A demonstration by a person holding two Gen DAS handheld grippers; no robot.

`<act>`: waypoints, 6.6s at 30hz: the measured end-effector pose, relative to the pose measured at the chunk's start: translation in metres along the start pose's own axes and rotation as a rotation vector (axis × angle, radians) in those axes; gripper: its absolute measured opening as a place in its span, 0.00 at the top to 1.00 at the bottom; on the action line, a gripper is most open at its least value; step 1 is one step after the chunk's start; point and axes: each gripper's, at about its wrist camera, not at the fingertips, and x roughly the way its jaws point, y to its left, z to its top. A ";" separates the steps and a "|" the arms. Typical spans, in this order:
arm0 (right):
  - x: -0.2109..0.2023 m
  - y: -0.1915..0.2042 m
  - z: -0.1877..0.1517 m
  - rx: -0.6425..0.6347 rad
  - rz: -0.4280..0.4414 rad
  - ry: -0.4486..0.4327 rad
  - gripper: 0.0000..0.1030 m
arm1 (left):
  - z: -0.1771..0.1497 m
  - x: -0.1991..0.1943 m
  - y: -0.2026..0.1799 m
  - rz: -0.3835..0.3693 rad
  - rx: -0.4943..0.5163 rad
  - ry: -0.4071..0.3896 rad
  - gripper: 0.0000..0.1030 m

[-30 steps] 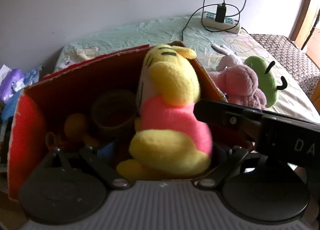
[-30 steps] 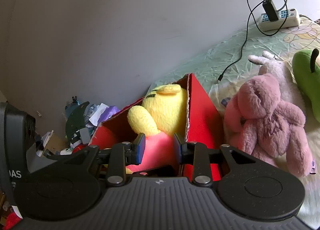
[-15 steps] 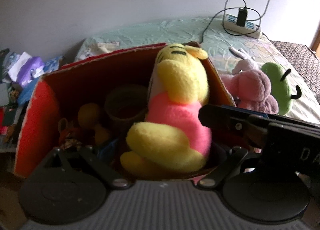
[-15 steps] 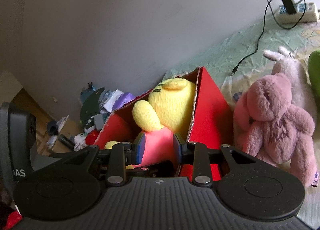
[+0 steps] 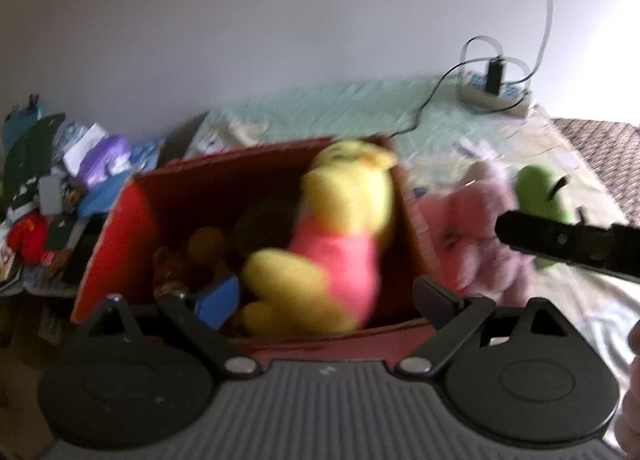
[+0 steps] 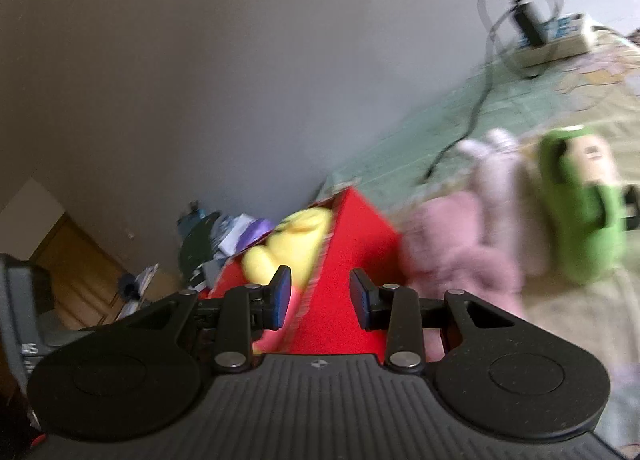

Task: Organize objects
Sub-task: 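Open the right gripper and move it to the green bean plush, then grasp the green bean plush with the right gripper and lift it, then carry the green bean plush into the red box beside the Pooh plush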

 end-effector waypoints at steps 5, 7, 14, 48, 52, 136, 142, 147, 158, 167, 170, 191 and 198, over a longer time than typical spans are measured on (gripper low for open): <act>-0.033 -0.032 0.009 0.047 -0.069 -0.048 0.65 | 0.008 0.000 -0.040 -0.103 0.030 -0.029 0.09; -0.043 -0.045 0.015 0.066 -0.093 -0.065 0.65 | 0.009 0.004 -0.062 -0.135 0.063 -0.028 0.10; -0.072 -0.087 0.023 0.126 -0.189 -0.097 0.65 | 0.016 0.031 -0.130 -0.247 0.160 0.010 0.18; 0.011 -0.205 0.065 0.352 -0.062 0.078 0.50 | 0.058 0.167 -0.206 -0.418 0.153 0.228 0.46; 0.006 -0.204 0.065 0.361 -0.044 0.090 0.53 | 0.058 0.167 -0.207 -0.415 0.162 0.227 0.46; 0.146 0.136 -0.035 -0.135 0.032 0.154 0.62 | 0.001 0.029 0.166 -0.385 0.025 -0.059 0.46; 0.154 0.117 -0.029 -0.108 -0.084 0.148 0.62 | 0.017 0.069 0.152 -0.443 0.051 -0.008 0.46; 0.168 0.115 -0.033 -0.141 -0.220 0.185 0.69 | 0.020 0.098 0.144 -0.463 0.061 0.059 0.46; 0.168 0.107 -0.030 -0.080 -0.275 0.157 0.71 | 0.014 0.123 0.122 -0.469 0.103 0.129 0.47; 0.154 0.109 -0.025 -0.021 -0.209 0.085 0.69 | 0.011 0.122 0.110 -0.433 0.142 0.121 0.45; 0.162 0.110 -0.027 -0.051 -0.232 0.103 0.73 | 0.014 0.126 0.116 -0.449 0.115 0.152 0.41; 0.166 0.105 -0.035 -0.131 -0.279 0.099 0.80 | 0.013 0.124 0.118 -0.325 0.080 0.187 0.11; 0.154 0.106 -0.037 -0.077 -0.264 0.092 0.78 | 0.010 0.111 0.121 -0.272 0.073 0.160 0.08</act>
